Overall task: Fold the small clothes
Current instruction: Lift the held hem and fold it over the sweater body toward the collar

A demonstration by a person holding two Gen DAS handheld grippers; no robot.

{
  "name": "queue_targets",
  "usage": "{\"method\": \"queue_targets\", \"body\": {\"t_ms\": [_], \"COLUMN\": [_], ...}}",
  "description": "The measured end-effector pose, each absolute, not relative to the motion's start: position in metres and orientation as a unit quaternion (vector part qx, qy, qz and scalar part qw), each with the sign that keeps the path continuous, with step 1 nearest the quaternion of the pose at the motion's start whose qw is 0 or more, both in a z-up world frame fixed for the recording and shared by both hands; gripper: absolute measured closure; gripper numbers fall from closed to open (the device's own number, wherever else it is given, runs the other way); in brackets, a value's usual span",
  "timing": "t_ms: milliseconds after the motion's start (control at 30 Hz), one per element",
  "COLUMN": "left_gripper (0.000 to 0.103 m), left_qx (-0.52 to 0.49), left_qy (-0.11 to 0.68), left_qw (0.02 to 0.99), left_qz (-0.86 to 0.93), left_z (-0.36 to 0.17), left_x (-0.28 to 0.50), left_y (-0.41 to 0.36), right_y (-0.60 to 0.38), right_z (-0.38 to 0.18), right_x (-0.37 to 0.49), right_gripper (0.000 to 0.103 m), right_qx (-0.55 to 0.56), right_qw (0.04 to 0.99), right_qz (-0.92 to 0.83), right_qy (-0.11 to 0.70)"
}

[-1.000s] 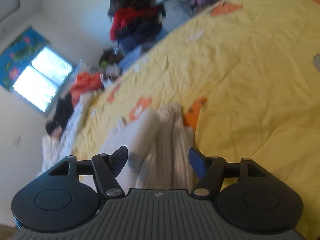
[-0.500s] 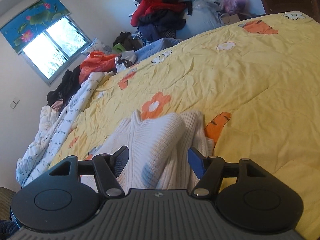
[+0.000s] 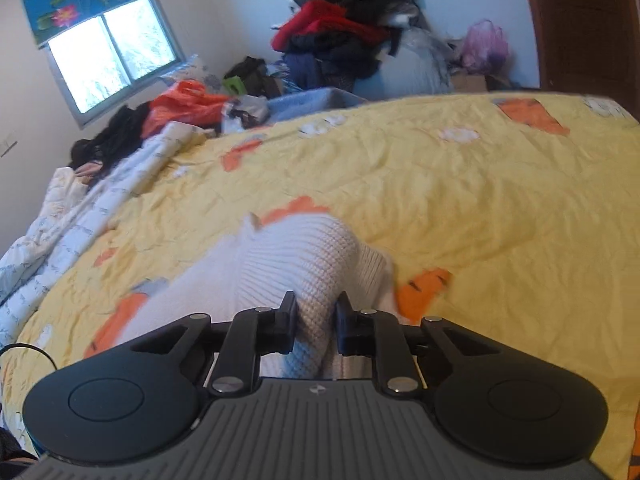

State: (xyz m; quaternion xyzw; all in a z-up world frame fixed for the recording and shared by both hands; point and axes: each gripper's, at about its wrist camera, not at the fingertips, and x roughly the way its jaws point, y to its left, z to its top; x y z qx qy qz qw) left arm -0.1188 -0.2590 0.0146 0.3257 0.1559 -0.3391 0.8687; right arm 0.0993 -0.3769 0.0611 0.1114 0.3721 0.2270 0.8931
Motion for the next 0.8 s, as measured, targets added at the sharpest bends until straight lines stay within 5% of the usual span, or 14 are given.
{"method": "queue_targets", "body": {"t_ms": [133, 233, 300, 500, 800], "left_gripper": [0.063, 0.053, 0.032, 0.025, 0.024], "left_qx": [0.329, 0.282, 0.248, 0.207, 0.365], "left_qy": [0.125, 0.127, 0.132, 0.116, 0.101], "left_qw": [0.877, 0.888, 0.893, 0.918, 0.872], "left_qz": [-0.326, -0.339, -0.351, -0.318, -0.31], "left_z": [0.003, 0.021, 0.037, 0.066, 0.02], "left_x": [-0.125, -0.131, -0.138, -0.152, -0.153], "left_y": [-0.261, -0.235, -0.205, -0.112, -0.119], "right_y": [-0.394, -0.392, -0.392, -0.385, -0.352], "right_z": [0.034, 0.033, 0.039, 0.087, 0.07], "right_x": [0.106, 0.104, 0.096, 0.034, 0.031], "right_gripper": [0.081, 0.052, 0.026, 0.024, 0.034], "right_qx": [0.166, 0.181, 0.184, 0.18, 0.093], "right_qw": [0.882, 0.878, 0.882, 0.91, 0.899], "right_qz": [0.205, 0.195, 0.179, 0.217, 0.197], "right_qy": [0.392, 0.398, 0.395, 0.303, 0.38]}}
